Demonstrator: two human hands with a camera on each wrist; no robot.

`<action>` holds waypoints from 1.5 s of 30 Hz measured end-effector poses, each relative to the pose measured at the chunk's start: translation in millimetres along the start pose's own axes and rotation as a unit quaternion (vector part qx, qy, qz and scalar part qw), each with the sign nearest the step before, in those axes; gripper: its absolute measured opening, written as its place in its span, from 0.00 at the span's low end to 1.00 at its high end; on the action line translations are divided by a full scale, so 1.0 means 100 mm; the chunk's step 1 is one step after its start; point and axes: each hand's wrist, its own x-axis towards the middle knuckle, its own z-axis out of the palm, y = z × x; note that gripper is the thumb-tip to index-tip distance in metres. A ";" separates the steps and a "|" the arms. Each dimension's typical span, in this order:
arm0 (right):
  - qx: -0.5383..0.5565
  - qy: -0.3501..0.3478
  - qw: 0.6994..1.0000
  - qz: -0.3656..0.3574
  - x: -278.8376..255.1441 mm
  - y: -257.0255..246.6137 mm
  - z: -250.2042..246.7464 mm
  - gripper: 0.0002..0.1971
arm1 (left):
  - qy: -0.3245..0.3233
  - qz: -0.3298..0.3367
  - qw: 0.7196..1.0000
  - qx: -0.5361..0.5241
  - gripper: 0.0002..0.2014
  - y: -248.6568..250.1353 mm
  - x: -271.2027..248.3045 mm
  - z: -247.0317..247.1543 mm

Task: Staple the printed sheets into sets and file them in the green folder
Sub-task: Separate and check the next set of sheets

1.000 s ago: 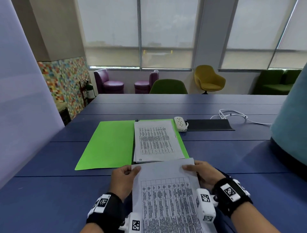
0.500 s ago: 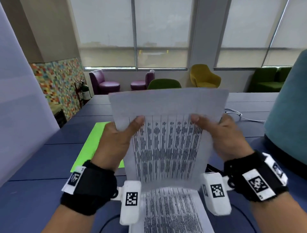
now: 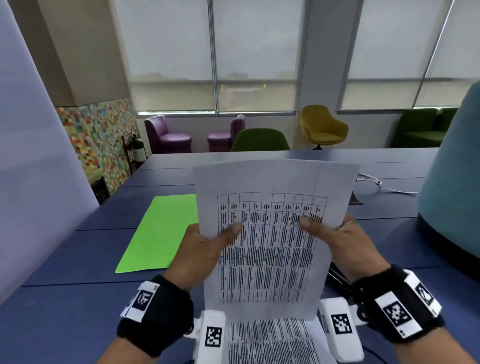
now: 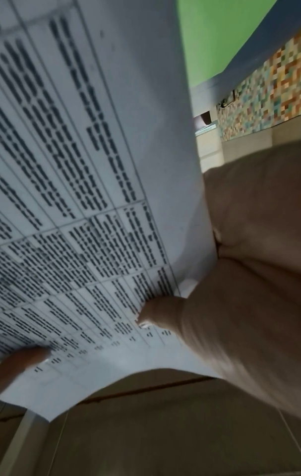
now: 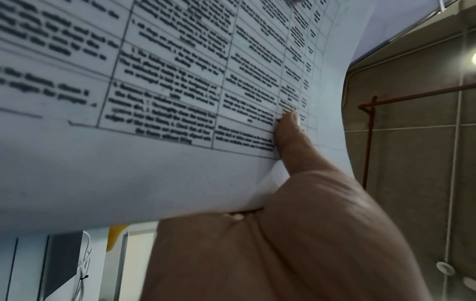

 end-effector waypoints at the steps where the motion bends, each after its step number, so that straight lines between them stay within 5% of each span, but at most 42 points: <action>1: -0.005 0.004 1.000 -0.004 0.00 0.00 0.01 0.11 | 0.008 0.001 1.000 -0.009 0.03 0.05 0.02 0.01; 5: -0.041 0.015 0.999 -0.006 0.01 0.03 0.01 0.09 | 0.080 0.057 0.992 -0.085 0.17 0.26 0.17 -0.05; 8: -0.036 0.007 0.999 0.003 0.02 0.04 -0.01 0.12 | 0.112 0.086 0.979 -0.144 0.11 0.38 0.26 -0.12; 13: -0.028 0.006 1.000 0.006 0.02 0.07 -0.02 0.12 | 0.094 0.120 0.980 -0.131 0.04 0.42 0.28 -0.13; 20: -0.003 0.000 1.000 0.013 0.03 0.09 -0.03 0.12 | 0.106 0.113 0.975 -0.161 0.06 0.44 0.26 -0.09; 24: 0.014 -0.005 0.999 -0.032 0.07 0.02 -0.01 0.23 | 0.036 0.067 0.984 -0.161 0.14 0.48 0.25 -0.04; 28: 0.028 0.010 0.999 -0.045 0.12 -0.09 0.03 0.09 | -0.026 0.006 0.998 -0.058 0.20 0.38 0.22 0.00; 33: 0.030 0.007 0.999 -0.034 0.11 -0.07 0.03 0.14 | 0.008 0.065 0.998 -0.010 0.05 0.39 0.23 0.09; 45: -0.008 0.013 0.999 -0.033 0.15 -0.08 0.02 0.10 | 0.038 0.100 0.992 -0.068 0.14 0.46 0.30 0.04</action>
